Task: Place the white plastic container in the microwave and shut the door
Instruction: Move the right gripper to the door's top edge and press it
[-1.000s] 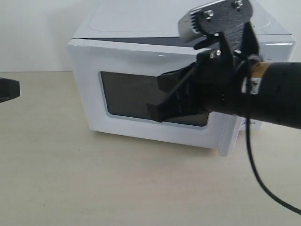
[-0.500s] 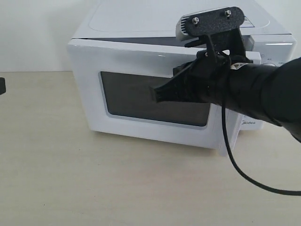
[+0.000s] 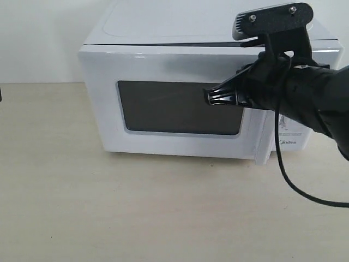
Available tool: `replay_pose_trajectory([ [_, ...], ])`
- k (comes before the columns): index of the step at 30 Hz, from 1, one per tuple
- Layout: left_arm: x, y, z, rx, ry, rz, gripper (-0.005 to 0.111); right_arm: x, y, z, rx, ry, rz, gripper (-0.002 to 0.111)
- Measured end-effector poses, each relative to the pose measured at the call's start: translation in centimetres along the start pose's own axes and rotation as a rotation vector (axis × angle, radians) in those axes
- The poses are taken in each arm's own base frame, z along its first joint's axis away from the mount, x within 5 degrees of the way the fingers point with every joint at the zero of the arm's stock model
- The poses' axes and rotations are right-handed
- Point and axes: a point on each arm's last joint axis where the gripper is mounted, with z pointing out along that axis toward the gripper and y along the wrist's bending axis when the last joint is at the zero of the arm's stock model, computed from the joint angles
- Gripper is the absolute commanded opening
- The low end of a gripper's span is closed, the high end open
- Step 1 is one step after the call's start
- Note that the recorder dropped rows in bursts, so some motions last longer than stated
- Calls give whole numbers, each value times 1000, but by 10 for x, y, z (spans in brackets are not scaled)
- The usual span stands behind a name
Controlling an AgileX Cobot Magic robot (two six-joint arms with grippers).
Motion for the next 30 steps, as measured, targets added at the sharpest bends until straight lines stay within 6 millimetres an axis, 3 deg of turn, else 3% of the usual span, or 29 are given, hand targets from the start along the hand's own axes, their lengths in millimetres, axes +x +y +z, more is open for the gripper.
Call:
replay_pose_trajectory([
  [5, -1, -1, 0, 6, -10, -22, 4, 0, -9, 3, 20, 10, 9, 0],
  [30, -1, -2, 0, 18, -9, -30, 4, -3, -15, 3, 59, -16, -2, 0],
])
